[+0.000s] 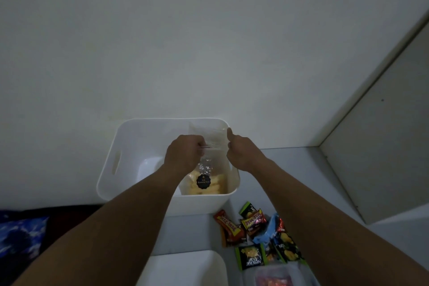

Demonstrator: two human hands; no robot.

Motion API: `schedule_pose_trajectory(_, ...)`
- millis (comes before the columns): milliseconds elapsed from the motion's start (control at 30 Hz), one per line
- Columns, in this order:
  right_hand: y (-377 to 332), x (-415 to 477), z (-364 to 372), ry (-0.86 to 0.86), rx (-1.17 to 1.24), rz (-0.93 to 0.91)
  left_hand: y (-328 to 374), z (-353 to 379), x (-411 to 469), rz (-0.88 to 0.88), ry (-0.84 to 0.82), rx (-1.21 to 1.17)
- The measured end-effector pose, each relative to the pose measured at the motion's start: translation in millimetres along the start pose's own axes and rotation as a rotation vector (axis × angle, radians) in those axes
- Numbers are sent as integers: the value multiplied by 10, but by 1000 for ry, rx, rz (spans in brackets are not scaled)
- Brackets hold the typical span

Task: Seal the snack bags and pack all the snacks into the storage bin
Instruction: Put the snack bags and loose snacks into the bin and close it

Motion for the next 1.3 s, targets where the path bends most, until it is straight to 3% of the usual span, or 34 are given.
schedule_pose_trajectory(367,7,-35,-11,14,67,8,-62,98,-8,-8,-49,-40)
schedule_pose_trajectory(667,26,-501,-242,37,-67,71,242,-156,-208,50,-46,54)
schedule_pose_trajectory(1067,642,-1829,-519,31,-113,109,1139,-510,-1428,84,105,25)
schedule_pose_trajectory(1300,1113,-2461,-280,23,-70,82,1584,7,-2190,51,62,19)
Point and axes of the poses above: each hand's wrist, its own x-axis towards the middle knuckle, its own z-axis out of the palm, y = z × x, the point moved 9 cm from there along x, towards the middle knuckle, and after that the axes turned 8 degrees about x, right-handed, at the moved point
